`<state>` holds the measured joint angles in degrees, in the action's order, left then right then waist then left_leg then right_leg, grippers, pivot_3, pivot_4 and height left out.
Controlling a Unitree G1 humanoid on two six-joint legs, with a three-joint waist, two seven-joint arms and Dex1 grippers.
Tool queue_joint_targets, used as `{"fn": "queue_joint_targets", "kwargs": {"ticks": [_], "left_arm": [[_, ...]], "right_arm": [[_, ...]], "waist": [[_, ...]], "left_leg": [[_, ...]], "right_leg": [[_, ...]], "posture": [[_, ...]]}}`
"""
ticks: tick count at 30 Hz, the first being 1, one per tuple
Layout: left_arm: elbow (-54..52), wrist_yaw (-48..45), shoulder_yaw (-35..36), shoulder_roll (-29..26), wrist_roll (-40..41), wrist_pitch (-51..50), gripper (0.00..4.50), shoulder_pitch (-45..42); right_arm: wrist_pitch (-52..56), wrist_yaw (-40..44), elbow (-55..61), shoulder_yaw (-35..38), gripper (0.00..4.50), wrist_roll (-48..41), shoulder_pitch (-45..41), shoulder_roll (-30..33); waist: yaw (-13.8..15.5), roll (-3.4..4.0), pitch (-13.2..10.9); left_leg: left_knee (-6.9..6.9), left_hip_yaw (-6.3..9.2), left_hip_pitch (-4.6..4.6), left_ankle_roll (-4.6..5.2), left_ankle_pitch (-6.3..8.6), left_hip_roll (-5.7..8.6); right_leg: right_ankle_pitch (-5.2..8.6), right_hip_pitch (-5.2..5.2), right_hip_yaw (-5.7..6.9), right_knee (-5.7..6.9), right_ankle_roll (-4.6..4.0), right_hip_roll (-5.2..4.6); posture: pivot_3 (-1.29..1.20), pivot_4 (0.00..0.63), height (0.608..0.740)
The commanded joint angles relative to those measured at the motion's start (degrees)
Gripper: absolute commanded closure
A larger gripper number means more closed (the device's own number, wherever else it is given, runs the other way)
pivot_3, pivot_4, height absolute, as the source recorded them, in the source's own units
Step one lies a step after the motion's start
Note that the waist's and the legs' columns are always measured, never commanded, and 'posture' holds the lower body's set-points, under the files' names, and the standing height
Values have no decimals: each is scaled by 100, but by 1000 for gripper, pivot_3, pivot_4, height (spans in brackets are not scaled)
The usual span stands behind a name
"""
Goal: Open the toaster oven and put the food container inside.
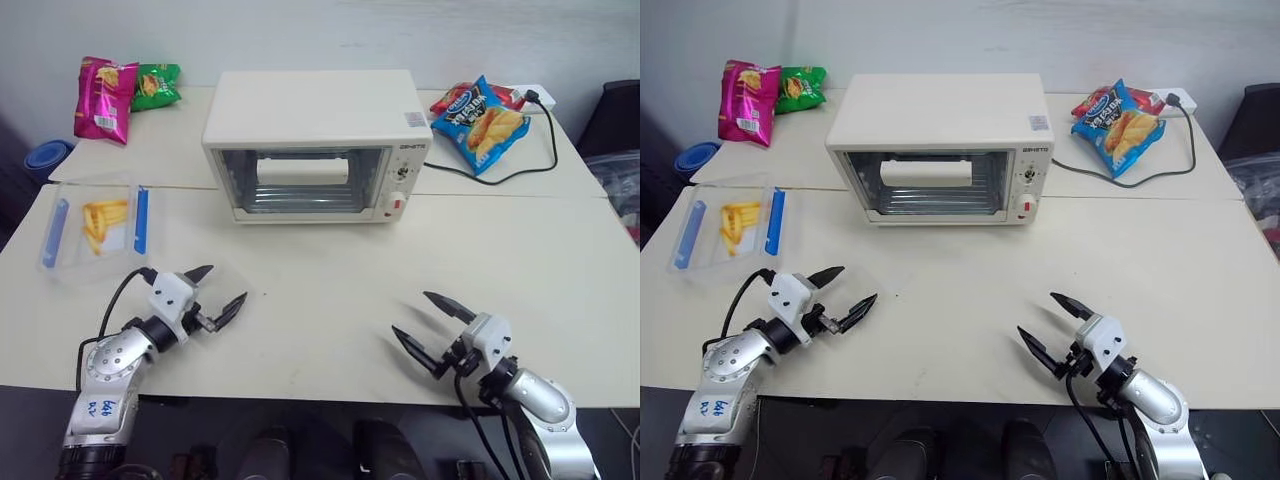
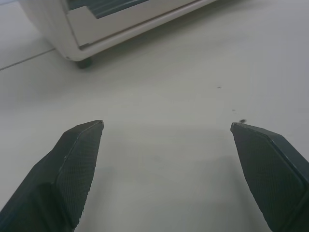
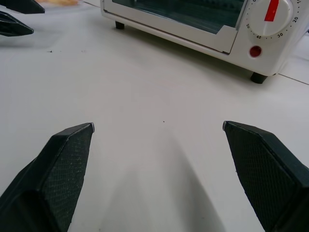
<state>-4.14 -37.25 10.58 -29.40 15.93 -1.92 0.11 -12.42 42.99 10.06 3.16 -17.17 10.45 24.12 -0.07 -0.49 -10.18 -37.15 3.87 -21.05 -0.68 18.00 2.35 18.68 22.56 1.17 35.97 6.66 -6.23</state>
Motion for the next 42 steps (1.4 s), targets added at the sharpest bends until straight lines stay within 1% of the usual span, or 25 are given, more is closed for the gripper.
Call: {"fn": "queue_joint_targets", "kwargs": {"ticks": [1, 4, 7, 9, 11, 12, 14, 16, 20, 24, 28, 31, 35, 38, 41, 42], "left_arm": [[-113, -209, 94, -144, 149, 46, 0, -67], [-234, -314, 283, -113, 627, -275, 0, -201], [-353, -364, 982, -216, 2133, -1478, 0, -546], [-299, -987, 1303, -673, 2838, -2079, 0, -686], [-231, -1326, 1467, -1012, 3165, -2421, 0, -800], [-194, -1380, 1539, -1167, 3272, -2563, 0, -910], [-156, -1418, 1578, -1390, 3179, -2555, 0, -1133], [-215, -1427, 1591, -1503, 3237, -2677, 0, -1270], [-343, -1324, 1595, -1434, 3229, -2752, 0, -1277], [-604, -1200, 1561, -1246, 3190, -2782, 0, -1057], [-759, -1065, 1532, -1123, 3129, -2768, 0, -948], [-786, -986, 1545, -1101, 3113, -2760, 0, -937], [-699, -923, 1724, -1185, 3269, -2850, 0, -1054], [-581, -973, 1855, -1281, 3422, -2969, 0, -1220], [-343, -1041, 1978, -1351, 3585, -3057, 584, -1507], [-229, -1065, 1997, -1380, 3609, -3080, 857, -1636]], "right_arm": [[-95, 112, 101, -33, 34, -179, -106, -33], [279, 275, 175, -128, 34, -548, -438, -42], [1446, 206, 572, -266, 34, -1122, -1136, 66], [2103, 44, 569, -302, 34, -1328, -1845, 63], [2484, -86, 448, -269, 34, -1423, -2417, 12], [2713, -133, 322, -237, 34, -1496, -2761, 0], [2975, -119, 47, -203, 34, -1534, -3381, 9], [3078, -152, -262, -178, 34, -1460, -3840, -38], [3147, -61, -892, -353, 34, -1235, -4649, -186], [3271, 34, -1184, -571, 34, -1148, -5177, -486], [3462, 43, -1208, -698, 34, -1118, -5458, -720], [3766, 166, -989, -785, 34, -1237, -5499, -746], [4315, 498, -266, -993, 34, -1411, -5147, -486], [4356, 830, 257, -1174, 34, -1368, -4761, -179], [4167, 1113, 523, -1294, 0, -1264, -4433, 52], [4045, 1187, 553, -1342, 0, -1174, -4327, 120]], "waist": [[3, 0, 0], [3, 0, 0], [-18, 2, -3], [-46, 1, -4], [-65, 6, -5], [-56, 10, -7], [-26, 11, -8], [0, 11, -8], [-23, 11, -8], [-119, 12, -9], [-162, 12, -9], [-154, 12, -9], [-154, 12, -9], [-160, 12, -9], [-164, 12, -9], [-161, 11, -9]], "left_leg": [[-1, 0, 0, 0, 0, 0], [-3, 1, 0, 0, 0, 2], [-8, 5, -2, 0, 0, -3], [-8, 7, -2, -4, -2, -10], [-4, 6, -4, -11, -4, -14], [0, 7, -4, -11, -3, -13], [1, 7, -9, -10, -3, -10], [-4, 8, -16, -9, -3, -4], [-1, 8, -16, -8, -3, -2], [5, 3, -18, -9, -3, -6], [3, 3, -20, -10, -4, -10], [2, 4, -22, -10, -4, -8], [4, 4, -26, -10, -4, -9], [8, 4, -31, -11, -2, -9], [6, 2, -35, -12, -2, -7], [6, -2, -36, -12, -2, -7]], "right_leg": [[0, 0, 0, 0, 0, 0], [0, -2, 0, 0, -1, -2], [-3, -2, 0, 3, -4, -3], [-6, 4, 4, 6, -11, 1], [-8, 9, 7, 5, -16, 3], [-7, 9, 7, 2, -17, 2], [-7, 11, 8, -3, -18, 1], [-7, 12, 11, -5, -18, -2], [-7, 11, 11, -7, -17, -3], [-7, 24, 7, 1, -17, 0], [-7, 26, 8, 5, -17, 2], [-7, 27, 7, 5, -17, 1], [-7, 31, 7, 5, -17, 1], [-7, 41, 3, 5, -17, 2], [-7, 54, -3, 4, -17, 4], [-7, 58, -6, 6, -17, 5]], "posture": [[0, 150, 740], [0, 150, 740], [0, 150, 740], [0, 150, 740], [0, 150, 740], [0, 150, 740], [0, 150, 740], [0, 150, 740], [0, 150, 740], [0, 150, 740], [0, 150, 740], [0, 150, 740], [0, 150, 740], [0, 150, 740], [0, 150, 740], [0, 150, 740]]}}
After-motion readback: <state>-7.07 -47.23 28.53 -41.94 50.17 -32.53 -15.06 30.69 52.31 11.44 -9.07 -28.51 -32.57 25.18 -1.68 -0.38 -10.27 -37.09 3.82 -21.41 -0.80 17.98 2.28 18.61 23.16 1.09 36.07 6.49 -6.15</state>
